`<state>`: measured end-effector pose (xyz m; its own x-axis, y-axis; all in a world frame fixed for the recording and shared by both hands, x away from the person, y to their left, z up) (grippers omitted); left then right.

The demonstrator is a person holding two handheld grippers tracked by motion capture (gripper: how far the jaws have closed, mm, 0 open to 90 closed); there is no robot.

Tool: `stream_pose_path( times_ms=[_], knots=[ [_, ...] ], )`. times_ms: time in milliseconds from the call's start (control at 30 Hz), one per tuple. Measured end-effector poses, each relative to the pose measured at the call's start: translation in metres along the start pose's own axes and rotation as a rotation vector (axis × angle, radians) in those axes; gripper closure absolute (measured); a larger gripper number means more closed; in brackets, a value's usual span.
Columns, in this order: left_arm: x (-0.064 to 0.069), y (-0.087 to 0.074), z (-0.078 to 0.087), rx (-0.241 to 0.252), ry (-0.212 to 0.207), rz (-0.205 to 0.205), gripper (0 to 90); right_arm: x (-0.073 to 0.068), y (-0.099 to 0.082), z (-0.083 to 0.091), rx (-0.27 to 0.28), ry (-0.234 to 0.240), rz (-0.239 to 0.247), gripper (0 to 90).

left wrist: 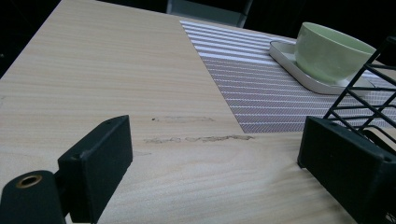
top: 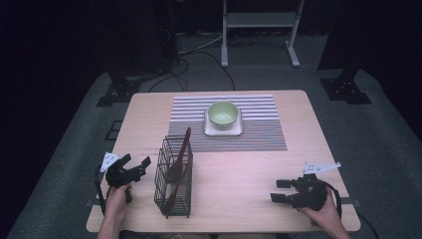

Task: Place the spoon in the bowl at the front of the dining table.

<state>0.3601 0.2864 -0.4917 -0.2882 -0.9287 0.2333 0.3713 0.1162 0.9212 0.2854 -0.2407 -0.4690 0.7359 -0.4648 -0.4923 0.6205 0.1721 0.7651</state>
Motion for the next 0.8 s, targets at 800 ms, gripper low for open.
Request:
stream_pose_path(
  times_ms=[800],
  knots=[
    [0.001, 0.0, 0.0, -0.002, -0.01, -0.004, 9.1, -0.044, 0.045, -0.024, -0.054, 0.055, 0.065, 19.0]
  ],
)
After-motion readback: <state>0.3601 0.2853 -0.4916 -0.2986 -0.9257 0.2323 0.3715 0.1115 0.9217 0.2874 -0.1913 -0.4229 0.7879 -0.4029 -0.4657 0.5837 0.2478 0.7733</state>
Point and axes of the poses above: each handheld gripper's, and its own axes: z roughly backward along the jaws, y roughly out of its top, x roughly to its right, the point moved 4 cm from there along -z, roughly forward along the jaws, and after that the axes turned 2 degrees about x, right-handed, at the moved point
